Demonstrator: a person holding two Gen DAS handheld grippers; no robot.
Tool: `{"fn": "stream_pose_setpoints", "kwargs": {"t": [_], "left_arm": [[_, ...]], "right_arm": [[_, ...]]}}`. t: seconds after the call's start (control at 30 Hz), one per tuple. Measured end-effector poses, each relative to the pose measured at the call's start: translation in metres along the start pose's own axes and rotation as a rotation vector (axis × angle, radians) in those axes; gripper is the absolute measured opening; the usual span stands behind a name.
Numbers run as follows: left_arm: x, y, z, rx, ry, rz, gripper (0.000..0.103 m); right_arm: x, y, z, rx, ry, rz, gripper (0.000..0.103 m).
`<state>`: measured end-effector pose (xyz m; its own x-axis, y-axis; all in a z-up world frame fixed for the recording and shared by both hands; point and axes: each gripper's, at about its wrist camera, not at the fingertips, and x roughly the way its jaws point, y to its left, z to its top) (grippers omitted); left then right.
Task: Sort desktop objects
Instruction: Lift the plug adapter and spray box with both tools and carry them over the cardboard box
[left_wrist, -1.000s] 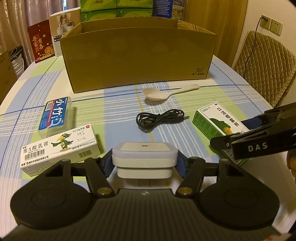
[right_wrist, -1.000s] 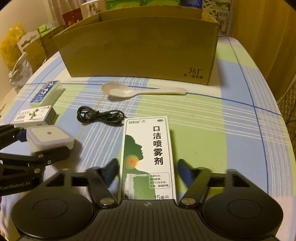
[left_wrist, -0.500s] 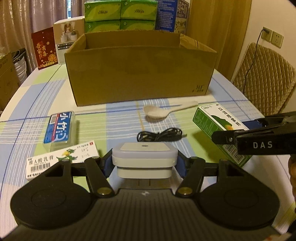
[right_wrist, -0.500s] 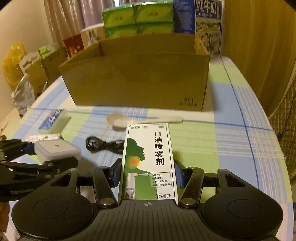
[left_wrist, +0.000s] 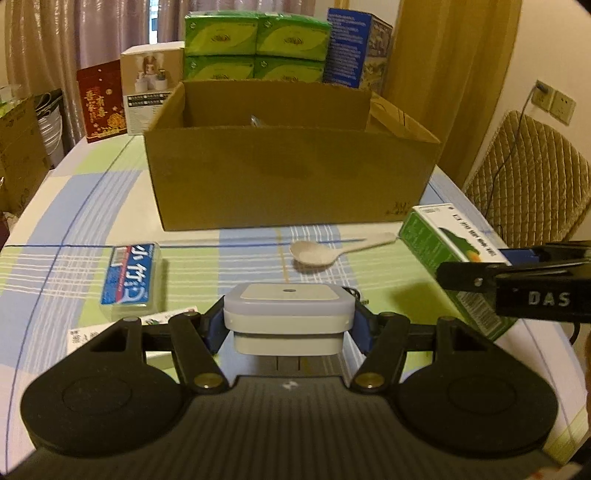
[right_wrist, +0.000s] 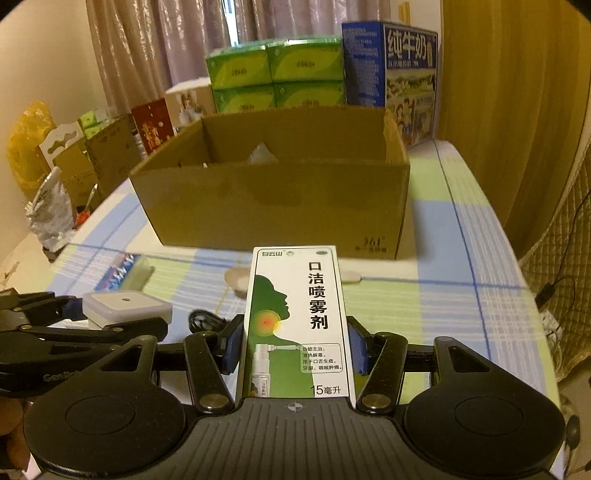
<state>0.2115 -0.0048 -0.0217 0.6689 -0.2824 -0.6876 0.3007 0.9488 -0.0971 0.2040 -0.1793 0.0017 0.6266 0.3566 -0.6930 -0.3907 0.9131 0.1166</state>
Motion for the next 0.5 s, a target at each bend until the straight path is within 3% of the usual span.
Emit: {"fn": "stream_pose_setpoints", "kwargs": {"t": [0.2,0.5], "left_arm": [[-0.021,0.007,0.029,0.006,-0.011,0.028,0.06],[-0.041,0.018,0.102,0.039,-0.041,0.056,0.06]], "right_arm": [[-0.022,0.005,0.039,-0.019,-0.035,0.024,0.053],[-0.03,0.011,0.105,-0.084,-0.057,0.023,0.053]]}}
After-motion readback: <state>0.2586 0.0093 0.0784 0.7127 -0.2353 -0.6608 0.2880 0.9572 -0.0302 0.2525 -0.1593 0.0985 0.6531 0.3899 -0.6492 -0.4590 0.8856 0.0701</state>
